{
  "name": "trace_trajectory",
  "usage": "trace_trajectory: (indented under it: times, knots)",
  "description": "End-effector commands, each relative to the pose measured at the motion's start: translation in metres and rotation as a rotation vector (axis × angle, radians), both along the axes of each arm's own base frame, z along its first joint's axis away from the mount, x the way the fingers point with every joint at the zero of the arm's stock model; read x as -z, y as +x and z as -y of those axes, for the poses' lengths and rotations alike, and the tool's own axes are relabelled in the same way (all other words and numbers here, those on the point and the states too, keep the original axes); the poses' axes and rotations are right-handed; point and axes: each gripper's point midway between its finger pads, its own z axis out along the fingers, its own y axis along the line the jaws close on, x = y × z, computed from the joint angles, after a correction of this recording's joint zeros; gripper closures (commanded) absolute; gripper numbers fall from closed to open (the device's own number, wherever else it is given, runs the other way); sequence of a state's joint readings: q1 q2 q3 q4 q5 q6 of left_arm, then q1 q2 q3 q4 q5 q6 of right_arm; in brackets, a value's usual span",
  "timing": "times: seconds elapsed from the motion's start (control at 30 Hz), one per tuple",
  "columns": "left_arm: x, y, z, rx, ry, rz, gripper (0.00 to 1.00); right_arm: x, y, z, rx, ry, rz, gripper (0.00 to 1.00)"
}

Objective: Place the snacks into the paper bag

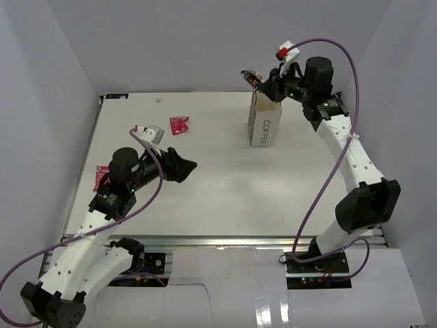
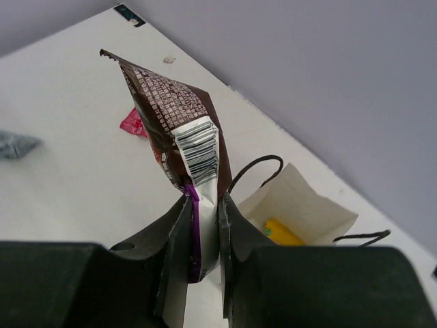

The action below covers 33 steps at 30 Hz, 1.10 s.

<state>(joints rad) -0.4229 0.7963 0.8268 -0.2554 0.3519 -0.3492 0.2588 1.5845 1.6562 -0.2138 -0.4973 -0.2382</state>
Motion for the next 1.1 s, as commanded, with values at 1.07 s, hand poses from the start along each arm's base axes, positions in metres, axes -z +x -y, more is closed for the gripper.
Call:
trace_trajectory:
  times: [1.07]
  knots:
    - [0.034, -0.019, -0.031, -0.163, -0.028, -0.099, 0.15, -0.03, 0.06, 0.042, 0.474, 0.414, -0.049, 0.92]
